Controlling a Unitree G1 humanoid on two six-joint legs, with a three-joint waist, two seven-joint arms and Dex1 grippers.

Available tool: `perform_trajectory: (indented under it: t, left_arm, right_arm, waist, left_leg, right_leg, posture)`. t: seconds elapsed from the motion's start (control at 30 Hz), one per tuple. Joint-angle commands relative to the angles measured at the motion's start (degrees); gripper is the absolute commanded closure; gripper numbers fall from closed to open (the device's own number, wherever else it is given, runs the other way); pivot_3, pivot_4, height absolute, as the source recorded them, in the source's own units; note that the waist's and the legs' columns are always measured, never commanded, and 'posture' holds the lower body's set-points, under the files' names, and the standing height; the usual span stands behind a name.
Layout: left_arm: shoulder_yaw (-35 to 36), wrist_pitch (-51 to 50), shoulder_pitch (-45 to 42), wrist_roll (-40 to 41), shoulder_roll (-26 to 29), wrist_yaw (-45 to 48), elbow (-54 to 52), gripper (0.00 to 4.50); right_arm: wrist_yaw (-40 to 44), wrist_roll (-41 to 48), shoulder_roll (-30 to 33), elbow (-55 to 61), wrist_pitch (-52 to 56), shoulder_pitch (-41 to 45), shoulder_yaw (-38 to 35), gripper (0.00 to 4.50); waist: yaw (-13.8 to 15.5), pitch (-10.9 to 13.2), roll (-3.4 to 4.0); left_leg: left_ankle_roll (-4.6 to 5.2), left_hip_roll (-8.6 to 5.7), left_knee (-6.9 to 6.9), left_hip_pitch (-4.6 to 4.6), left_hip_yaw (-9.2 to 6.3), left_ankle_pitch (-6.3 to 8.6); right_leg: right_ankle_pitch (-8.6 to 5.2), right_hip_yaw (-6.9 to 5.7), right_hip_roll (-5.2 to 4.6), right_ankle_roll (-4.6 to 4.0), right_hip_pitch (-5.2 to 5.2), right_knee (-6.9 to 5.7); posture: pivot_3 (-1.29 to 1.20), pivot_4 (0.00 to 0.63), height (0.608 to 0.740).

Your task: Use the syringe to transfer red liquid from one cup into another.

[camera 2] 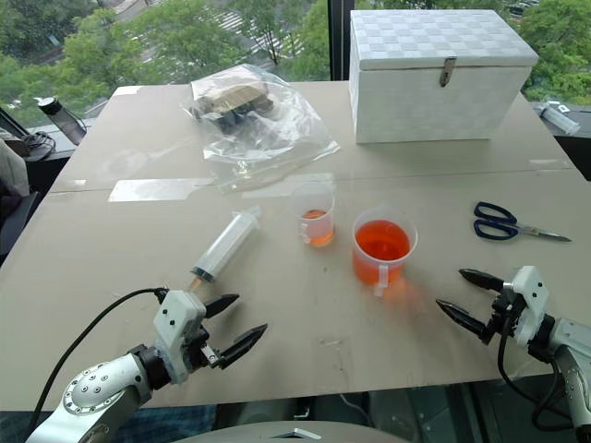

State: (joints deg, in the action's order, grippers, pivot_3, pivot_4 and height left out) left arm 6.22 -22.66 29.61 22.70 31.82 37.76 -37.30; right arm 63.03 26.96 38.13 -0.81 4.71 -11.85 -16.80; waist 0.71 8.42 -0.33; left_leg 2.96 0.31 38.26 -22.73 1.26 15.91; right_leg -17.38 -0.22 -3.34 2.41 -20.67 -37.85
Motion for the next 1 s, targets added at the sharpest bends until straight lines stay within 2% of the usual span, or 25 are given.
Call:
perform_trajectory:
  t: [0.03, 0.27, 0.6, 1.0]
  left_arm:
    - [0.6, 2.0, 0.9, -0.2, 0.7, 1.3, -0.2, 0.0]
    - [0.2, 2.6, 1.5, -0.1, 0.7, 1.7, 0.0, 0.0]
    - [1.7, -6.9, -2.7, 3.8, 2.7, -1.7, -7.6, 0.0]
    - [2.8, -12.5, -7.4, 6.4, 4.2, -4.1, -9.6, 0.0]
  right_arm:
    - [-0.2, 0.8, 0.7, 2.3, -0.5, 0.0, -1.5, 0.04]
    - [0.1, 0.8, 0.7, 2.8, -0.5, 0.1, -1.2, 0.04]
    - [0.3, 0.8, 0.6, 2.1, -0.6, 0.6, -1.1, 0.04]
    - [0.8, 2.1, 1.5, 1.4, -0.6, 1.4, -3.0, 0.04]
  waist:
    - [0.0, 0.0, 0.0]
    - [0.0, 0.0, 0.0]
    - [0.0, 0.0, 0.0]
    - [-0.1, 0.0, 0.02]
  left_leg:
    - [0.0, 0.0, 0.0, 0.0, 0.0, 0.0]
    - [0.0, 0.0, 0.0, 0.0, 0.0, 0.0]
    - [0.0, 0.0, 0.0, 0.0, -0.01, 0.0]
    - [-0.01, 0.0, 0.01, 0.0, 0.0, -0.01]
  right_leg:
    - [0.0, 0.0, 0.0, 0.0, 0.0, 0.0]
    - [-0.01, 0.0, 0.0, -0.01, 0.0, 0.0]
    - [0.0, 0.0, -0.01, 0.0, 0.0, -0.01]
    - [0.02, -0.01, 0.02, 0.03, 0.0, -0.01]
  posture:
    - [0.0, 0.15, 0.74]
    - [0.0, 0.15, 0.74]
    - [0.0, 0.15, 0.74]
    - [0.0, 0.15, 0.74]
